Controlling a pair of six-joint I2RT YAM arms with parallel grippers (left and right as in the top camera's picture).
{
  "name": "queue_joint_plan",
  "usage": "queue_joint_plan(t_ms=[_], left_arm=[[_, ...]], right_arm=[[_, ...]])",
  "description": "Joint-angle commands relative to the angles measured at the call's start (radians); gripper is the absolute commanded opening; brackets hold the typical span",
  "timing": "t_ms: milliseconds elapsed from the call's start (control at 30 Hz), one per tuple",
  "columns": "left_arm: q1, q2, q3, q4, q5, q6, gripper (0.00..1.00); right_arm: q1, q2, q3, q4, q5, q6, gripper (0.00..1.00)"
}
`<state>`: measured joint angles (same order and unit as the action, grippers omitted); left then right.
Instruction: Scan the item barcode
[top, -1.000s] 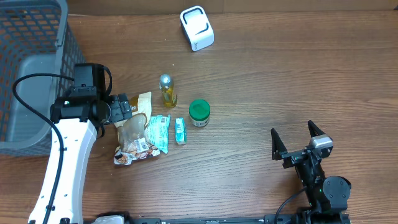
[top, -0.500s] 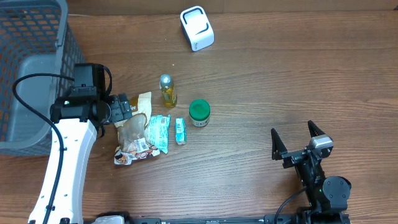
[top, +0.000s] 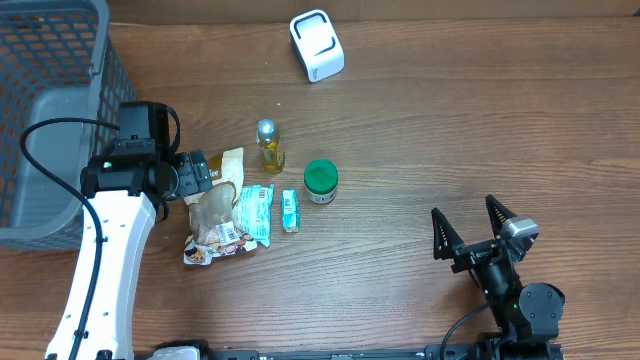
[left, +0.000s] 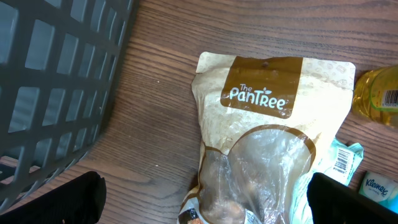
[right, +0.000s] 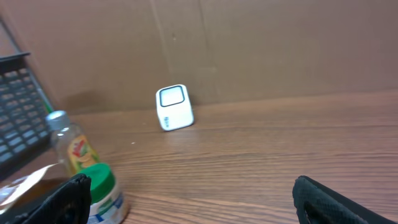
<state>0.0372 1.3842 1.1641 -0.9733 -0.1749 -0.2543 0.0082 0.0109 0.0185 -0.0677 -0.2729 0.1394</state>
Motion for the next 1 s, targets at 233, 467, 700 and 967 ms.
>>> queue_joint_plan(t_ms=[233, 467, 700, 967], left_arm=[[0.002, 0.002, 0.022, -0.002, 0.011, 0.015, 1.0], [0.002, 0.002, 0.022, -0.002, 0.011, 0.015, 1.0], [0.002, 0.002, 0.022, -0.002, 0.011, 0.015, 1.0], [0.002, 0.002, 0.022, -0.002, 0.011, 0.015, 1.0]], right_arm=[[0.005, -0.008, 0.124, -0.002, -0.07, 0.101, 1.0], [0.005, 0.006, 0.268, -0.127, -0.068, 0.097, 1.0], [0.005, 0.131, 0.406, -0.163, -0.069, 0.101, 1.0], [0.005, 0.451, 0.684, -0.384, -0.074, 0.101, 1.0]])
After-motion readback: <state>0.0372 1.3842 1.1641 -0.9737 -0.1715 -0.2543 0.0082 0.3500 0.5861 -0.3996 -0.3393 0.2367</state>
